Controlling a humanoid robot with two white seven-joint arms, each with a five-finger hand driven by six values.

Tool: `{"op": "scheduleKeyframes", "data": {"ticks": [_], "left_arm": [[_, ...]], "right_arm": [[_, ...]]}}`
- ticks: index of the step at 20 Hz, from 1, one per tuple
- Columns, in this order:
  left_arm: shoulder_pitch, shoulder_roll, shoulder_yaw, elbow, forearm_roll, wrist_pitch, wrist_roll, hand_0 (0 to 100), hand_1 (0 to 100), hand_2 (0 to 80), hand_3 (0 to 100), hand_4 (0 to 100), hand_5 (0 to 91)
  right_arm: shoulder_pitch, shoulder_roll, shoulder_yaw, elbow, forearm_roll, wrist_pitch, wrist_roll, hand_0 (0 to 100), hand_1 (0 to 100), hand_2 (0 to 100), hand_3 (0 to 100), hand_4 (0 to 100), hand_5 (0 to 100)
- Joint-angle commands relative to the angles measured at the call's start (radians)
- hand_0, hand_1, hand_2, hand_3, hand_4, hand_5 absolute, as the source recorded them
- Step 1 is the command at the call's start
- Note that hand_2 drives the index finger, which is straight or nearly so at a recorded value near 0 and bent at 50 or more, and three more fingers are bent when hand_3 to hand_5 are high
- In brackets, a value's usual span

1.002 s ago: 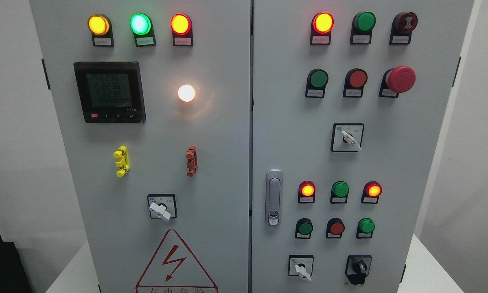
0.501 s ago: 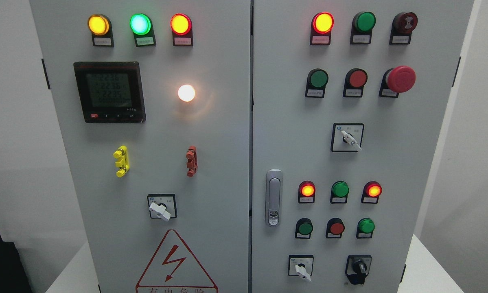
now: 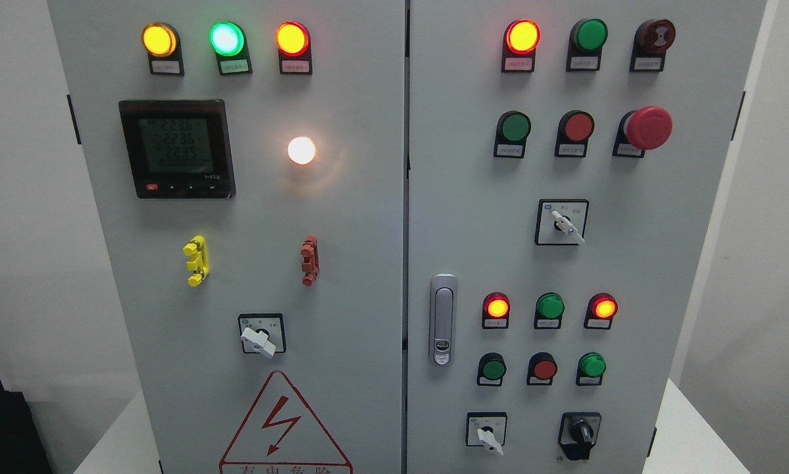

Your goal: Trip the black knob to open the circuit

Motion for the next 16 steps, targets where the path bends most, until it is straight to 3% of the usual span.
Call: {"op": "scheduleKeyframes", "data": {"ticks": [1,4,16], "left_arm": [[0.0,0.0,0.0,0.0,-0.023,0.001,0.001,12,39,0.0,0,0,0.0],[0.0,0.0,0.0,0.0,-0.023,-0.001,0.001,12,39,0.0,0,0,0.0],[0.0,0.0,0.0,0.0,-0.023,-0.001,0.001,12,39,0.0,0,0,0.0]], "right_arm": [[0.002,-0.002,0.001,-0.189,0.0,0.003,-0.001,0,0,0,97,89,82],[0.0,-0.004,0.001,-0.225,0.0,0.005,-0.002,0,0,0,100,95,92],[-0.033,-0.008,-0.012,-0.324,-0.002,0.058,-0.004,0,0,0,100,100,98]]}}
